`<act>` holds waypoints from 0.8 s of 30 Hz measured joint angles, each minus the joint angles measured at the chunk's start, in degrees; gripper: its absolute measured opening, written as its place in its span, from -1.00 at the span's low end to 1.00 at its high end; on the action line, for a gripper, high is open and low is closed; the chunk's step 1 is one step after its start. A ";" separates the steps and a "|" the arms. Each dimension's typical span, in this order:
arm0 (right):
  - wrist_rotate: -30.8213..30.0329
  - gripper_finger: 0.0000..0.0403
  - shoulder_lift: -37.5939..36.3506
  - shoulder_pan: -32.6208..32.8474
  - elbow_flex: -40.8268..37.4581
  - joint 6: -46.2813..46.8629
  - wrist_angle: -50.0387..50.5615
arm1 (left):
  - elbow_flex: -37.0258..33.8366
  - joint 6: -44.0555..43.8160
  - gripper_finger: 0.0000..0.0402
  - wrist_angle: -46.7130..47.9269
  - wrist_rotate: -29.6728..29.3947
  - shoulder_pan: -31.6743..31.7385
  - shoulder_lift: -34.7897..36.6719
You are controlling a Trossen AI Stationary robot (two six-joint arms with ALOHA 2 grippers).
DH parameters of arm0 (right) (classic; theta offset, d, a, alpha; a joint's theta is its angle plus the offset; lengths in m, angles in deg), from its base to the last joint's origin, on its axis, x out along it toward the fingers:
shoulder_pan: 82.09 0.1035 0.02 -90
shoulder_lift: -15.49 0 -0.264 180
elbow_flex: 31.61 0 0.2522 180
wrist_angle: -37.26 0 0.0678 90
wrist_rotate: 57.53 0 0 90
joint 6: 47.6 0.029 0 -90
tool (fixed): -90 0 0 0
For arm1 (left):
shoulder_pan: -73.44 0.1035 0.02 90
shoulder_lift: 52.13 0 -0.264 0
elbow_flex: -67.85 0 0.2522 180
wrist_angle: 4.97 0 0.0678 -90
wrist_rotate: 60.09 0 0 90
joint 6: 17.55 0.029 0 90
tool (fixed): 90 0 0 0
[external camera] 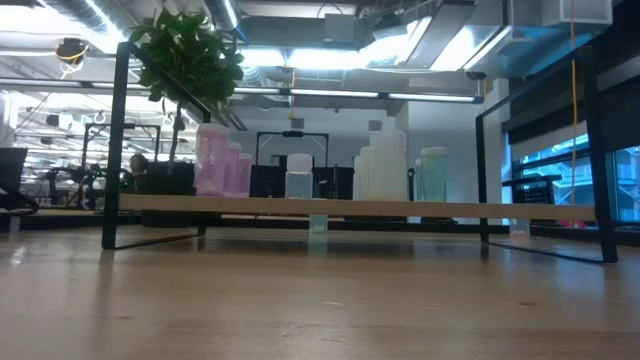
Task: Pick and place medicine bottles onto shelf by color
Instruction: Put the right transparent pill bottle on the shelf aligned with the other transparent pill bottles
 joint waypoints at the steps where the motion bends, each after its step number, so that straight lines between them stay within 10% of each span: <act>1: -0.14 0.12 -0.02 0.02 0.00 -0.37 -0.49 | 0.00 0.03 0.05 0.00 -0.23 0.06 0.00; 10: -6.57 0.12 -1.35 -3.64 0.43 -3.04 1.73 | -0.02 0.03 0.04 -0.02 -1.04 0.80 -0.02; 24: -10.27 0.12 -17.81 -23.03 3.74 11.21 33.86 | -0.04 3.01 0.04 0.00 -1.09 4.40 -0.04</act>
